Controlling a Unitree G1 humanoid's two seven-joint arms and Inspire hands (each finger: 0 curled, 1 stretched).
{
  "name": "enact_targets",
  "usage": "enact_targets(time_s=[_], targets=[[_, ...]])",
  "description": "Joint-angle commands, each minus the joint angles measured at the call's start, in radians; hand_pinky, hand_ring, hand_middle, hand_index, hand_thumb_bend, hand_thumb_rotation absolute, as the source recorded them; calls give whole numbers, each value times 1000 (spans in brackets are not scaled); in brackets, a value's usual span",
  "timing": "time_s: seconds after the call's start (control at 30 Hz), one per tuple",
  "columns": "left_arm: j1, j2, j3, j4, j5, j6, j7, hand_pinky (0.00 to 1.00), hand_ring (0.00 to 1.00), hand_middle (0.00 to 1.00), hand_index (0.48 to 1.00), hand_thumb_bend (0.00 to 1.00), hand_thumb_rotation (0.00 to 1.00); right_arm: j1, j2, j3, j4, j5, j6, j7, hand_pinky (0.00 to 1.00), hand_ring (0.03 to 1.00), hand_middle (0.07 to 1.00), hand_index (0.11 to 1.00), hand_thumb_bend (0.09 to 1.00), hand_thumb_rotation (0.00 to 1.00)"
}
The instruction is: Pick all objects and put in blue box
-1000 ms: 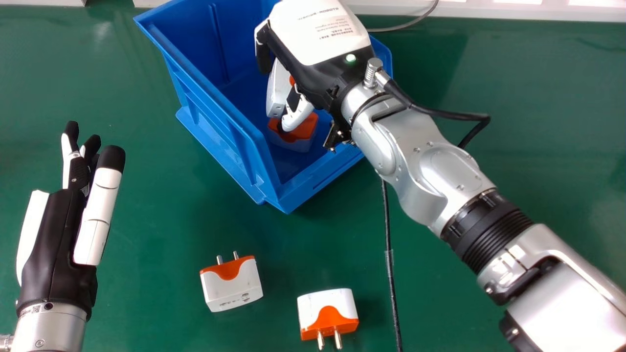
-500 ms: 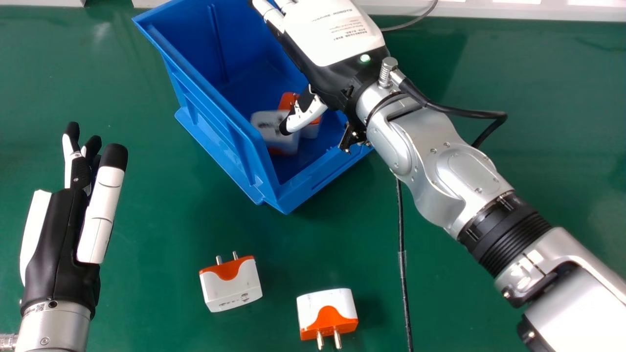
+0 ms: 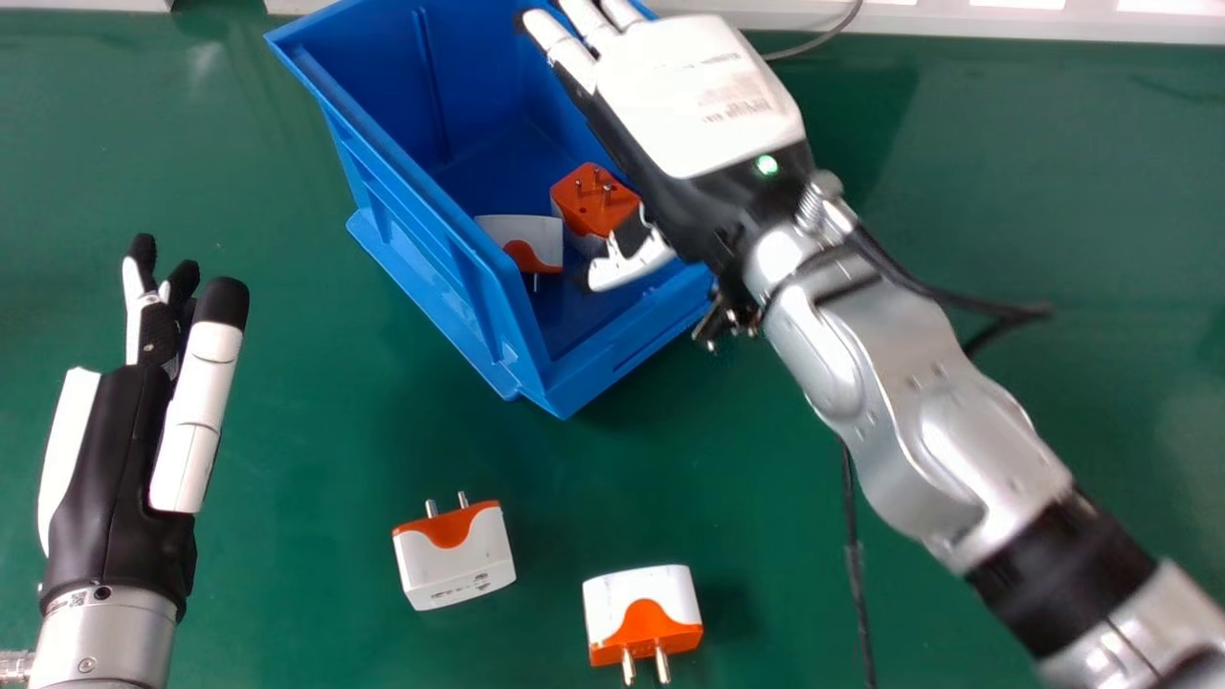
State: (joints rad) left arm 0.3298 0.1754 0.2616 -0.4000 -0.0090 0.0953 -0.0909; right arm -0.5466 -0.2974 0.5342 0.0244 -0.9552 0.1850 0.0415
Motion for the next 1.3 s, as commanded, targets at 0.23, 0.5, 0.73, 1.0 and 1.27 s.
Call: enact_targets(time_s=[0.23,0.5,0.73,1.0,1.27], targets=[[17,0,-2,14,13,-62,7,1000,1000,1000,1000,776,1000,413,-73,-140,-464,13,-20,12,770,870,927,904,617,75],[7,-33,-8,142,-31,-236,-5,1000,1000,1000,1000,741,981,662,-149,-202,-594,-7,-109,22,764,872,917,897,560,205],[-4,-49,-5,235,-63,-361,-17,1000,1000,1000,1000,830,930,839,-176,-199,-553,13,-210,-1,745,861,907,879,561,296],[-15,-45,-6,254,-64,-370,-13,1000,1000,1000,1000,808,910,927,-200,-186,-550,-15,-248,55,749,871,917,891,569,360],[-16,-40,-6,244,-60,-359,-13,1000,1000,1000,1000,819,914,878,-173,-126,-447,-76,-260,85,758,879,925,905,575,395]])
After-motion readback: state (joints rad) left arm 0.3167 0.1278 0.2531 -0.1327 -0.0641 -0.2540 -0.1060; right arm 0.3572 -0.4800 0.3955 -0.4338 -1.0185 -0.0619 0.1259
